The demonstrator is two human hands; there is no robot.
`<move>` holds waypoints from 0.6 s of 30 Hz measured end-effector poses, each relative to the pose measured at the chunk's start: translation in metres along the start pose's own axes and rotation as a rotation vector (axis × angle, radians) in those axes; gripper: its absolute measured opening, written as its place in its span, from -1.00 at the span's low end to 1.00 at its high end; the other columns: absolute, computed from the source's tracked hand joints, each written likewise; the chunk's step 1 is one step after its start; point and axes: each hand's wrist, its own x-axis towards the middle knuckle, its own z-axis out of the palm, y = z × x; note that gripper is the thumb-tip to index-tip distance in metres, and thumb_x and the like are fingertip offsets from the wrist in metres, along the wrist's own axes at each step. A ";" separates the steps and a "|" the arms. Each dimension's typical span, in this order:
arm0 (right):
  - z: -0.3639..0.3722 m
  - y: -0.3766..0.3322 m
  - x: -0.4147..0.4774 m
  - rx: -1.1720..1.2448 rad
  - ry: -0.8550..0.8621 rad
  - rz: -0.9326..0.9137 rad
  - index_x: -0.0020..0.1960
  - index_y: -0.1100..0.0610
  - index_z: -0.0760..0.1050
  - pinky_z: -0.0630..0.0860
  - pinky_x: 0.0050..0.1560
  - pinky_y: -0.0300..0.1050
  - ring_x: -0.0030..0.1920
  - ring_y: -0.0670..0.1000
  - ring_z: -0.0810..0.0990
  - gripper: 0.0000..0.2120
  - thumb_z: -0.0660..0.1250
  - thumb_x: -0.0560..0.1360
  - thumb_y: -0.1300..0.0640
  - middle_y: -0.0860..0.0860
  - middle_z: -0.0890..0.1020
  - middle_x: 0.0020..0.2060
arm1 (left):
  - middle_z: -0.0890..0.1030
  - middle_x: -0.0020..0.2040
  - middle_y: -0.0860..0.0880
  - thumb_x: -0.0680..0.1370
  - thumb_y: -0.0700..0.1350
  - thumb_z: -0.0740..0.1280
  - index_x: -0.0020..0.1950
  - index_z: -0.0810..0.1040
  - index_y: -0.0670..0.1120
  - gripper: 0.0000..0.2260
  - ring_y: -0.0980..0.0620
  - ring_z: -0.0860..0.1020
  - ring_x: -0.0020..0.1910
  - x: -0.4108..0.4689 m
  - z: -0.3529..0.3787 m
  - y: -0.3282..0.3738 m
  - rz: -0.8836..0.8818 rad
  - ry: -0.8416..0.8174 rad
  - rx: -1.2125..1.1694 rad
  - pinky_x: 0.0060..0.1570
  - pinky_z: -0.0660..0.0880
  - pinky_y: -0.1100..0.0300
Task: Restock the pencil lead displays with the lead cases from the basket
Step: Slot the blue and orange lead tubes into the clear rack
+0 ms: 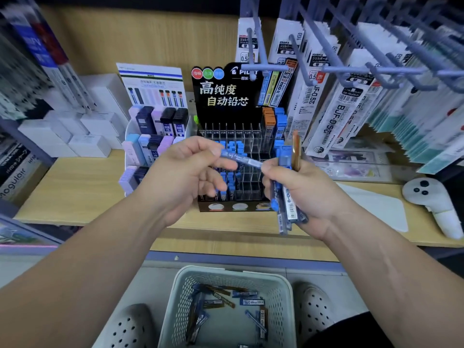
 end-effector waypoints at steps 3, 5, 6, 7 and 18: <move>-0.004 -0.001 -0.001 0.044 0.009 0.002 -0.15 0.03 0.59 0.42 -0.42 -0.14 -0.35 0.03 0.47 -0.87 0.41 0.57 0.17 0.06 0.56 -0.33 | 0.70 -0.09 -0.19 0.63 -0.19 0.29 -0.03 0.52 -0.14 -0.94 0.00 0.59 -0.41 0.003 0.002 -0.001 0.024 0.028 -0.041 -0.47 0.49 0.27; -0.004 0.000 -0.001 0.059 0.003 0.009 -0.14 0.05 0.58 0.41 -0.44 -0.16 -0.38 0.02 0.47 -0.88 0.40 0.58 0.18 0.06 0.56 -0.34 | 0.69 -0.11 -0.18 0.62 -0.20 0.30 -0.04 0.55 -0.15 -0.93 -0.02 0.61 -0.38 0.004 0.007 -0.003 0.068 0.024 -0.011 -0.44 0.51 0.26; -0.005 0.001 -0.001 0.067 0.005 0.015 -0.13 0.05 0.58 0.41 -0.45 -0.17 -0.39 0.01 0.47 -0.88 0.40 0.58 0.18 0.06 0.55 -0.34 | 0.68 -0.11 -0.18 0.62 -0.20 0.31 -0.04 0.57 -0.15 -0.93 -0.02 0.61 -0.36 0.004 0.009 -0.003 0.086 0.024 -0.010 -0.43 0.52 0.25; -0.005 0.001 -0.001 0.078 0.006 0.020 -0.12 0.06 0.57 0.40 -0.46 -0.17 -0.40 0.00 0.47 -0.89 0.40 0.58 0.18 0.06 0.55 -0.35 | 0.68 -0.10 -0.20 0.61 -0.20 0.32 -0.04 0.58 -0.15 -0.93 -0.03 0.62 -0.35 0.005 0.011 -0.003 0.100 0.026 -0.016 -0.42 0.52 0.24; -0.020 0.005 0.006 -0.019 0.109 0.002 -0.11 0.00 0.63 0.46 -0.19 -0.02 -0.20 0.06 0.54 -0.95 0.49 0.51 0.07 0.01 0.61 -0.29 | 0.68 -0.24 -0.13 0.58 -0.26 0.37 -0.07 0.66 -0.13 -0.91 0.00 0.56 -0.41 0.021 0.010 0.001 0.232 0.150 0.243 -0.44 0.49 0.19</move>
